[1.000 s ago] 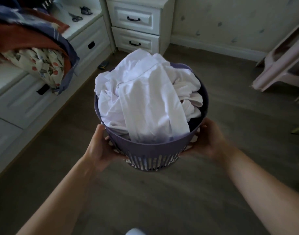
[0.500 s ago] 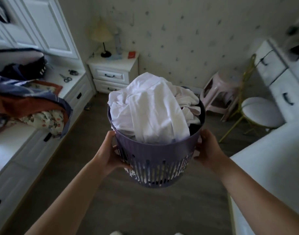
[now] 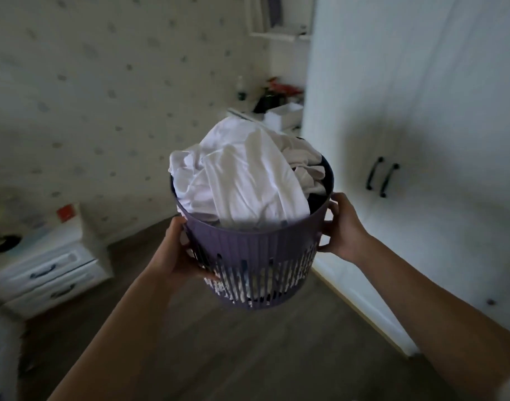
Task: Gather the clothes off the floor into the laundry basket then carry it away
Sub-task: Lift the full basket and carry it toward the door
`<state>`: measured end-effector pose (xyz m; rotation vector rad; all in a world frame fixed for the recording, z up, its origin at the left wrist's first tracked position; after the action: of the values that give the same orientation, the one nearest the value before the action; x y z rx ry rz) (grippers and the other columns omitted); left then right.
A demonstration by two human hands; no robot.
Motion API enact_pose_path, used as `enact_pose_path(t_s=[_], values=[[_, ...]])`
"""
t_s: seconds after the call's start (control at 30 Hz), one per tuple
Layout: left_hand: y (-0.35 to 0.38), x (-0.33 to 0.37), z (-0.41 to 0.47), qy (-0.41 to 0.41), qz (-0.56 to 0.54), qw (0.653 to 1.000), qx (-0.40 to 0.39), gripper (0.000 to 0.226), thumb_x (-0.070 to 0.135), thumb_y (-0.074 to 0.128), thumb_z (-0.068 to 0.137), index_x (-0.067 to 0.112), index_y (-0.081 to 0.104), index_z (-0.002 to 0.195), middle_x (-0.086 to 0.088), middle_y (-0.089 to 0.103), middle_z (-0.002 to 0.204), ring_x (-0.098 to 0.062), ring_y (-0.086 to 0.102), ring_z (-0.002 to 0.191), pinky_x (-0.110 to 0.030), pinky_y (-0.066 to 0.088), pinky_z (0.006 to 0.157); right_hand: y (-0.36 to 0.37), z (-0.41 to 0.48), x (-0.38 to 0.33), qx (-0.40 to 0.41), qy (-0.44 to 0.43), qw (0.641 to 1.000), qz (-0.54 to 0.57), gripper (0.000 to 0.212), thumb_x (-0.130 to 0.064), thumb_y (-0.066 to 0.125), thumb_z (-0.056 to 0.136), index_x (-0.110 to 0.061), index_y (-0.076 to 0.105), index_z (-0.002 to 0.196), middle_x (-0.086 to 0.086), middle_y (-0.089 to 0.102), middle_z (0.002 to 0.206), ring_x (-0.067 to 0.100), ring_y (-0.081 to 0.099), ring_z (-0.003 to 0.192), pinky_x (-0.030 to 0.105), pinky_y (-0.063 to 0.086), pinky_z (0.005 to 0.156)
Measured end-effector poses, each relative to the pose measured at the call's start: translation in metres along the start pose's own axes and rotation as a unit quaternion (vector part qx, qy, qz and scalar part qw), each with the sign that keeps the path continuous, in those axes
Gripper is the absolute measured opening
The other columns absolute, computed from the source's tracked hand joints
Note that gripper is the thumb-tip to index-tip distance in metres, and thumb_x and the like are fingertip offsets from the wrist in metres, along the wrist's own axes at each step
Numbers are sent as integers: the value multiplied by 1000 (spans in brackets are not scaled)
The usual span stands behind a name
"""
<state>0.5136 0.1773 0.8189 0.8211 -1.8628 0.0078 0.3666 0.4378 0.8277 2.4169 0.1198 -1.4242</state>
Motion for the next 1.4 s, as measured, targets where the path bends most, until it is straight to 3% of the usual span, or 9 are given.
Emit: enact_pose_path(t_s=[0.13, 0.2, 0.3, 0.37, 0.57, 0.77, 1.07, 1.23, 1.4], values=[[60, -7, -5, -21, 33, 995, -88, 39, 39, 48, 90, 17, 64, 118, -7, 57, 121, -41, 49, 115, -81, 41, 67, -60, -46, -19, 67, -41, 997, -6, 64, -81, 48, 74, -35, 59, 117, 7, 68, 115, 25, 60, 111, 63, 38, 100], [100, -19, -11, -27, 47, 989, -141, 33, 41, 47, 92, 22, 70, 105, -6, 60, 119, -39, 52, 113, -83, 40, 68, -98, -75, -25, 105, -65, 992, 4, 68, -83, 45, 75, -33, 56, 120, 7, 65, 115, 25, 58, 112, 66, 36, 101], [164, -50, -18, -68, 66, 972, -214, 37, 43, 48, 91, 24, 69, 114, -10, 61, 125, -43, 53, 114, -84, 38, 68, -165, -123, -21, 176, -82, 981, 25, 72, -83, 43, 75, -31, 54, 125, 8, 63, 120, 26, 55, 116, 67, 35, 101], [202, -73, -23, -81, 88, 959, -255, 36, 39, 50, 88, 21, 72, 109, -13, 60, 128, -45, 51, 118, -83, 39, 67, -203, -152, -14, 220, -81, 971, 43, 75, -83, 43, 75, -29, 54, 125, 8, 63, 120, 27, 56, 115, 67, 36, 101], [336, -155, -80, -97, 170, 918, -346, 28, 25, 48, 89, 21, 76, 86, -6, 55, 109, -37, 48, 108, -82, 40, 64, -334, -253, 12, 333, -106, 926, 140, 71, -79, 49, 75, -25, 58, 122, 12, 60, 123, 29, 55, 115, 61, 39, 102], [460, -251, -143, -151, 205, 875, -411, 34, 31, 52, 89, 15, 62, 118, -6, 50, 125, -37, 44, 117, -83, 40, 68, -462, -351, 39, 418, -123, 880, 192, 72, -74, 45, 81, -22, 52, 130, 13, 54, 126, 34, 49, 121, 63, 38, 101], [626, -362, -184, -222, 247, 817, -471, 34, 34, 53, 87, 14, 61, 114, -9, 51, 118, -37, 47, 110, -84, 39, 68, -605, -426, 47, 513, -135, 812, 243, 61, -72, 43, 84, -24, 52, 120, 6, 57, 108, 31, 49, 114, 68, 38, 98], [734, -413, -171, -245, 282, 772, -515, 31, 35, 53, 88, 17, 61, 112, -9, 51, 119, -37, 47, 111, -81, 42, 66, -686, -419, 41, 549, -134, 781, 264, 77, -80, 41, 78, -26, 48, 132, 10, 49, 134, 33, 43, 130, 78, 30, 97], [853, -462, -141, -261, 312, 721, -561, 24, 34, 48, 93, 21, 62, 108, -4, 50, 118, -34, 46, 109, -83, 40, 72, -770, -388, 22, 598, -131, 731, 302, 79, -81, 39, 78, -25, 46, 134, 10, 47, 141, 32, 43, 131, 74, 32, 99]])
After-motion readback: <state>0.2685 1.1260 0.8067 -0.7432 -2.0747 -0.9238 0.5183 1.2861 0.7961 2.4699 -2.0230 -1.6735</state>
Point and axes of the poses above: each hand's wrist, its own z-axis towards the middle knuckle, its own y-axis out of the palm, x = y × z, the point moved 2 cm from there along z, towards the middle knuckle
